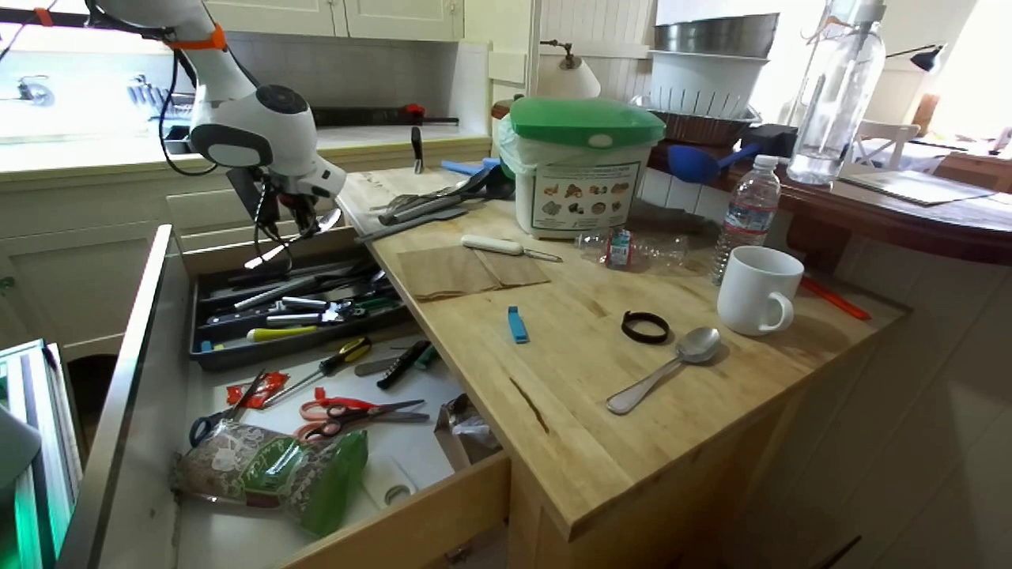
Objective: Put the spoon in the the drawer
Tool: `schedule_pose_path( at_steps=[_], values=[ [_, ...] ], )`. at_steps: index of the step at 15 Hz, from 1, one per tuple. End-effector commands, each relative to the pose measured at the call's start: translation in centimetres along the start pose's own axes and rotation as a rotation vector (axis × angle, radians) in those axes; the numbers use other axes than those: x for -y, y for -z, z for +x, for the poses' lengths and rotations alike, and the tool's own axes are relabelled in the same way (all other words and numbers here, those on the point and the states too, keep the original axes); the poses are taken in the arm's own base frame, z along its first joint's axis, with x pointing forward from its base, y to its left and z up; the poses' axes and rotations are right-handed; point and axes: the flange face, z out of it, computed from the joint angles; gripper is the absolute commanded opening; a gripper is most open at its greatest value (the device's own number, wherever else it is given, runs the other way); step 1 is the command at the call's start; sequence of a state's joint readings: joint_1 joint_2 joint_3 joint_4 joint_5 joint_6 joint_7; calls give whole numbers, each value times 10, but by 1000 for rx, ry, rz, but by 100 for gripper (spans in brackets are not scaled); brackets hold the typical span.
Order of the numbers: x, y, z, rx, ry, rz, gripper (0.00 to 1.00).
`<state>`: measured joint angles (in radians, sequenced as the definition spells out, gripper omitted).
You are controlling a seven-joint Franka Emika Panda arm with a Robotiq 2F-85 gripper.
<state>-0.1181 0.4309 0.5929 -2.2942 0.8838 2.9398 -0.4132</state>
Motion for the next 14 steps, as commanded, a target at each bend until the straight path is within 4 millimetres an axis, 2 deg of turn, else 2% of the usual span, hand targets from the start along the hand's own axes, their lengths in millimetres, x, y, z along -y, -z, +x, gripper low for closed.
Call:
schedule_pose_path(
  at_steps=[1,3,7,11,14],
  values=[
    [3,-20,6,58,-27,111,2],
    [2,-28,4,77,-58,140,2],
    [-10,-46,-14,114,-213,154,2],
    [-26,-44,-31,85,-393,154,2],
    [-39,-31,-38,31,-501,144,2]
  ],
)
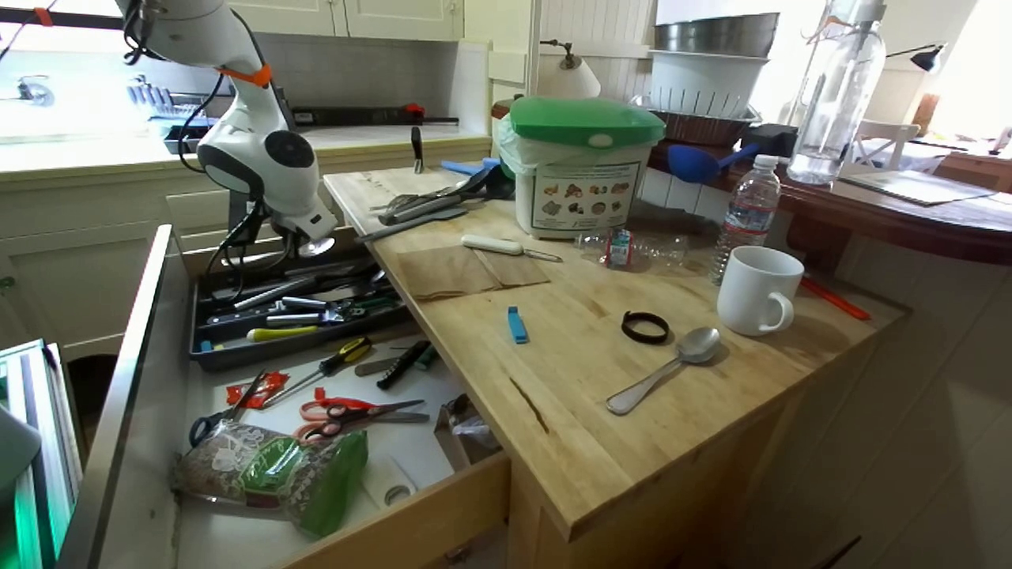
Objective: Put the spoon in the the drawer
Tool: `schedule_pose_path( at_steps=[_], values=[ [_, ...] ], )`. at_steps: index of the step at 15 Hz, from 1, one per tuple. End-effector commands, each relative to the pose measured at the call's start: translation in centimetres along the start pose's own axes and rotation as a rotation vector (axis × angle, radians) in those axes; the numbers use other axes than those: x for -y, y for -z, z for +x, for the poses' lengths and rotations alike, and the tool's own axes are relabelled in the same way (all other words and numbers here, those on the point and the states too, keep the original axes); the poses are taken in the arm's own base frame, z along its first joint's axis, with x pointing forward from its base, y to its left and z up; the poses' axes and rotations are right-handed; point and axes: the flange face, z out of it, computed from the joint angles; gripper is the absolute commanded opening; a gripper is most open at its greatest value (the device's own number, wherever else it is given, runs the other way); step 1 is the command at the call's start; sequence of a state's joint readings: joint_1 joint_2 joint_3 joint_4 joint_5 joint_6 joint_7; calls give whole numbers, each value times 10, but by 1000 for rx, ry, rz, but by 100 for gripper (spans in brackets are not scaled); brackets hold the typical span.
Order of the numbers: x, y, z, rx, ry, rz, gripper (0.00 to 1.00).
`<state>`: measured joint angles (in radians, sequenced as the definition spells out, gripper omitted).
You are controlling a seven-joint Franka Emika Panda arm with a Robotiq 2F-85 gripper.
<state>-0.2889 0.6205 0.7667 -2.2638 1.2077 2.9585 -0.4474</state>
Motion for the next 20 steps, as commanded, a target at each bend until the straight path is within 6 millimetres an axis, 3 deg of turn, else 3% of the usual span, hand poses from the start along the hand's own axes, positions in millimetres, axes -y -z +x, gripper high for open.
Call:
schedule_pose_path(
  at_steps=[1,3,8,15,20],
  values=[
    [-15,22,-6,-74,-118,16,2],
    [-27,33,-3,-81,-122,8,2],
    [-54,37,7,22,-16,-73,2],
    [-27,35,40,-35,97,-82,2],
    [-9,23,47,-18,122,-54,2]
  ],
)
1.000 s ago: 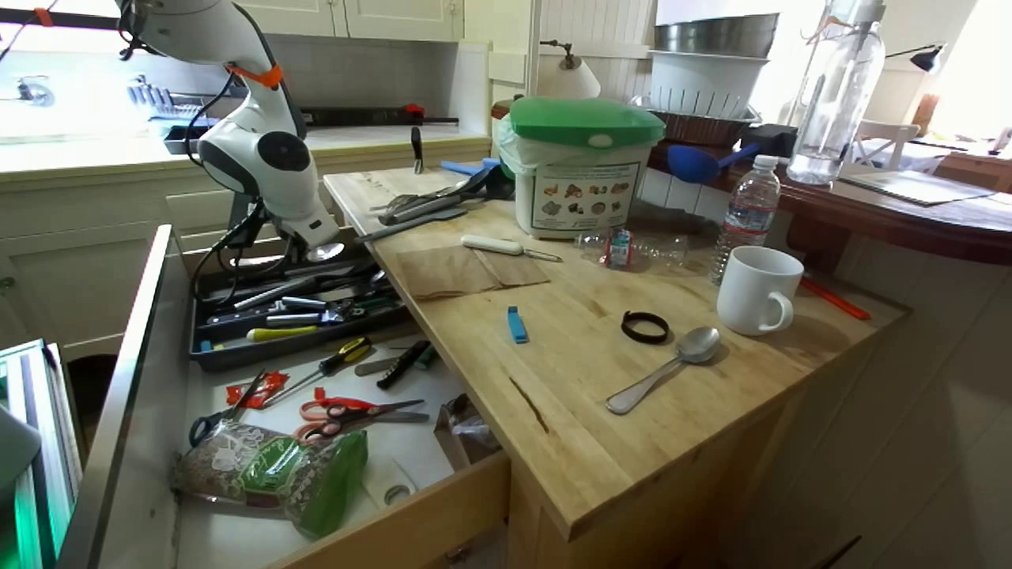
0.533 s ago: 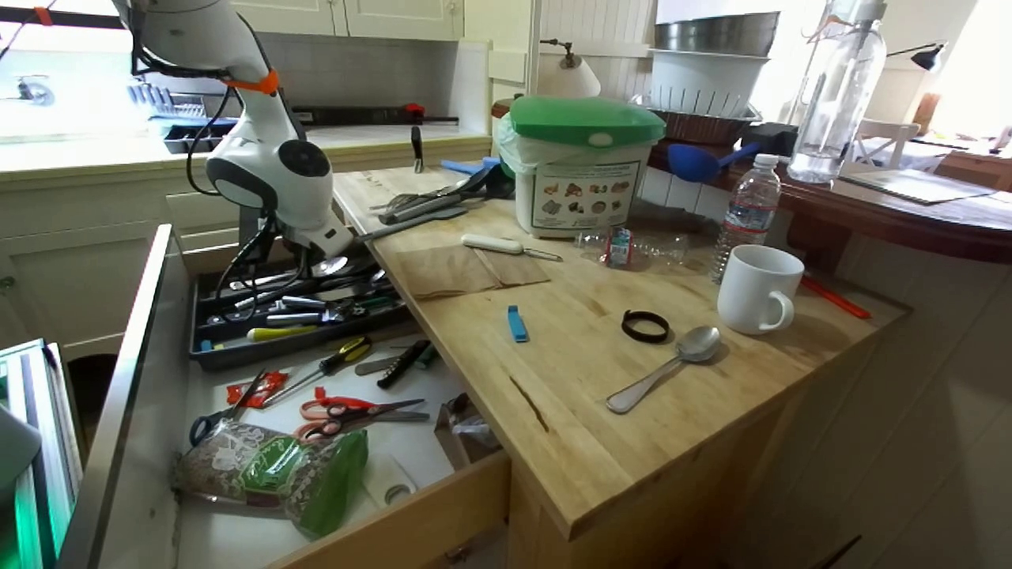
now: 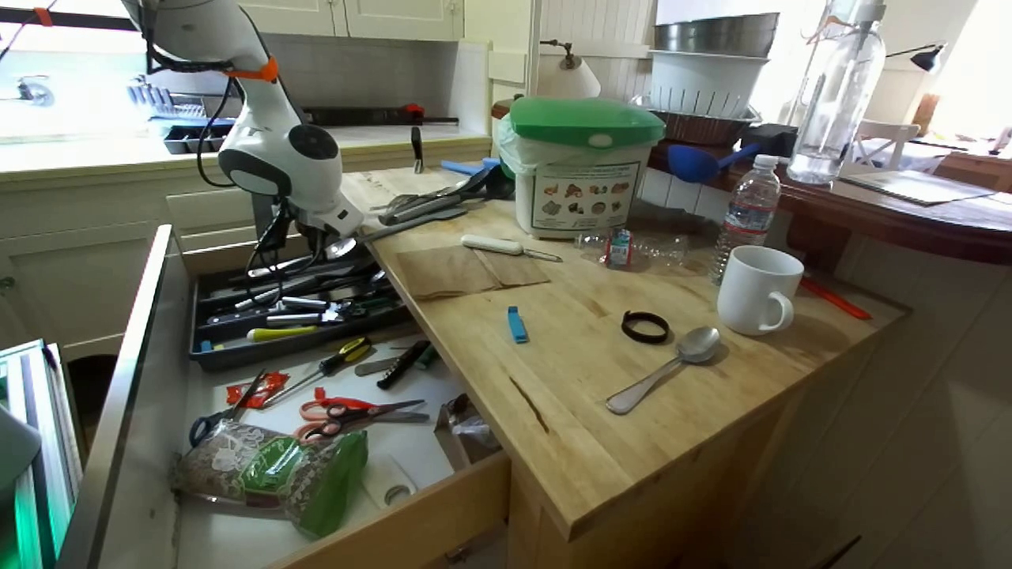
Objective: Put the spoon in the the drawer
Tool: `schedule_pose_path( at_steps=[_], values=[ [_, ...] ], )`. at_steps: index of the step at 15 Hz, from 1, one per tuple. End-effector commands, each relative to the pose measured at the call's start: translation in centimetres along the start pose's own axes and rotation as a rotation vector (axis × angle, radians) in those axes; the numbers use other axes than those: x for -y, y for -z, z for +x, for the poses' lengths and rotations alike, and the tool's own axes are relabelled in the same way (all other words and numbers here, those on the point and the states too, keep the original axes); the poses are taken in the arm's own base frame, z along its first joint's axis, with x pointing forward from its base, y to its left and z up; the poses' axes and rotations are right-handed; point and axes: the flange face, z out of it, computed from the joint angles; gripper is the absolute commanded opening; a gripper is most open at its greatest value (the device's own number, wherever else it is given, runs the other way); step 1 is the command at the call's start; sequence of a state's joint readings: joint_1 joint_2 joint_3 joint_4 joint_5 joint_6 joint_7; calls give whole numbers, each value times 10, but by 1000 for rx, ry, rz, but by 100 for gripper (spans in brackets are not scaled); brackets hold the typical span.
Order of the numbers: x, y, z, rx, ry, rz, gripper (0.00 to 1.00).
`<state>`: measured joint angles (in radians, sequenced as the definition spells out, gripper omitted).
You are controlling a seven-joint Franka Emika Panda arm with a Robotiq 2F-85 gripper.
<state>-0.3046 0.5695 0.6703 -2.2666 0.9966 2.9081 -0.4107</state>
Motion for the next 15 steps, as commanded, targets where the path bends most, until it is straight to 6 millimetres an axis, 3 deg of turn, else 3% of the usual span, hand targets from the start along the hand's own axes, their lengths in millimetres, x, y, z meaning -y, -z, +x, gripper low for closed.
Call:
schedule_pose_path(
  at_steps=[1,11,12,13,15],
  values=[
    [9,-10,8,25,18,11,2],
    [23,-28,20,49,35,-3,2],
    [26,-28,21,49,33,1,35],
    [28,-28,21,51,29,4,37],
    [30,-27,22,56,23,11,51]
  ],
)
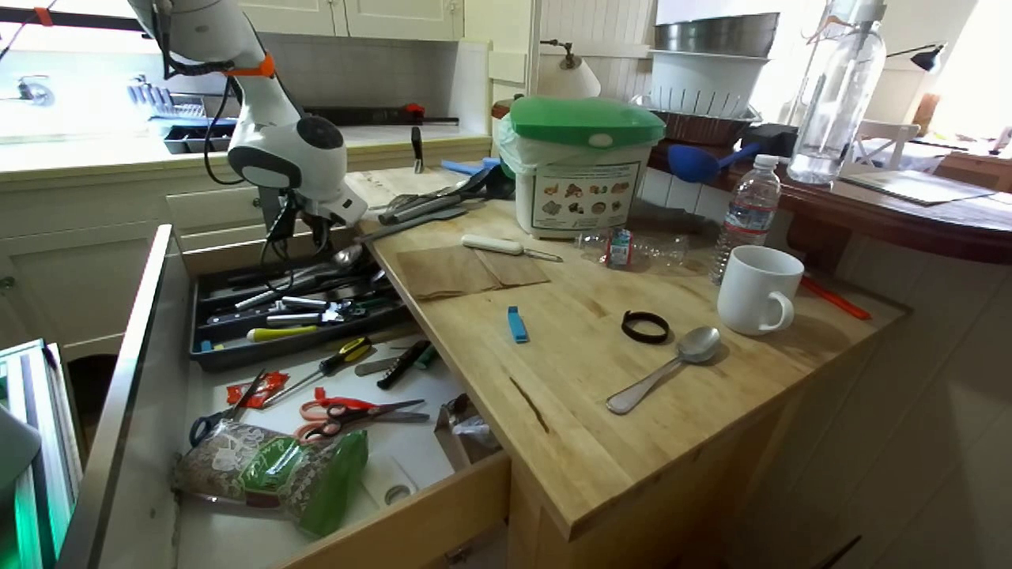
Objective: Put the spoon in the the drawer
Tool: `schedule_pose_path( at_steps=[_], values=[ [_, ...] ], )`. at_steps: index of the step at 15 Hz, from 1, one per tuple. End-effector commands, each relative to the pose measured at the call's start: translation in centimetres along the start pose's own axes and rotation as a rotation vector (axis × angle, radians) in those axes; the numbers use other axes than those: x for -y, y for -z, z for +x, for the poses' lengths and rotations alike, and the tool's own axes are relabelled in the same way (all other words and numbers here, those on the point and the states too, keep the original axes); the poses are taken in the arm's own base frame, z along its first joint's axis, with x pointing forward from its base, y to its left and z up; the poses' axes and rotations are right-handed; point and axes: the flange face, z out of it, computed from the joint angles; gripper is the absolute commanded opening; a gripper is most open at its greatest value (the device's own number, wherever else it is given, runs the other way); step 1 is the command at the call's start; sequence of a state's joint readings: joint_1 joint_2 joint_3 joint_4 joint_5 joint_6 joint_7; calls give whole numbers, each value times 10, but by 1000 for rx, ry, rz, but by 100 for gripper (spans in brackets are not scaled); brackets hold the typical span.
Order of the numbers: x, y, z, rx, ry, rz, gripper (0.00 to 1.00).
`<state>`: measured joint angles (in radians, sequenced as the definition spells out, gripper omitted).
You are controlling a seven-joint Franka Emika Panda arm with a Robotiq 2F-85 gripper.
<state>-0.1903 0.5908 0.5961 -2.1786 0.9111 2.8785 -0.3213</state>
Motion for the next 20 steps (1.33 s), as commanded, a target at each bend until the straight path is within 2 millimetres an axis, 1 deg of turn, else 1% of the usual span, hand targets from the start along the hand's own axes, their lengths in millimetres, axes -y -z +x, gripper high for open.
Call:
schedule_pose_path(
  at_steps=[1,3,5,6,7,9,10,11,13,15,16,18,19,20],
  values=[
    [-2,-13,9,56,-19,23,58],
    [4,-7,2,100,-1,39,73],
    [12,1,-19,181,20,42,87],
    [15,4,-32,219,22,40,95],
    [17,4,-43,260,24,39,100],
    [20,6,-69,293,-9,20,100],
    [21,12,-83,259,-26,-1,100],
    [24,22,-97,195,-55,-29,100],
    [30,39,-128,109,-86,-69,100],
    [39,55,-154,43,-149,-106,100],
    [39,63,-167,17,-147,-150,100],
    [26,79,-190,17,-142,-229,100],
    [17,90,-199,1,-147,-265,100],
    [18,100,-203,7,-138,-297,100]
  ],
)
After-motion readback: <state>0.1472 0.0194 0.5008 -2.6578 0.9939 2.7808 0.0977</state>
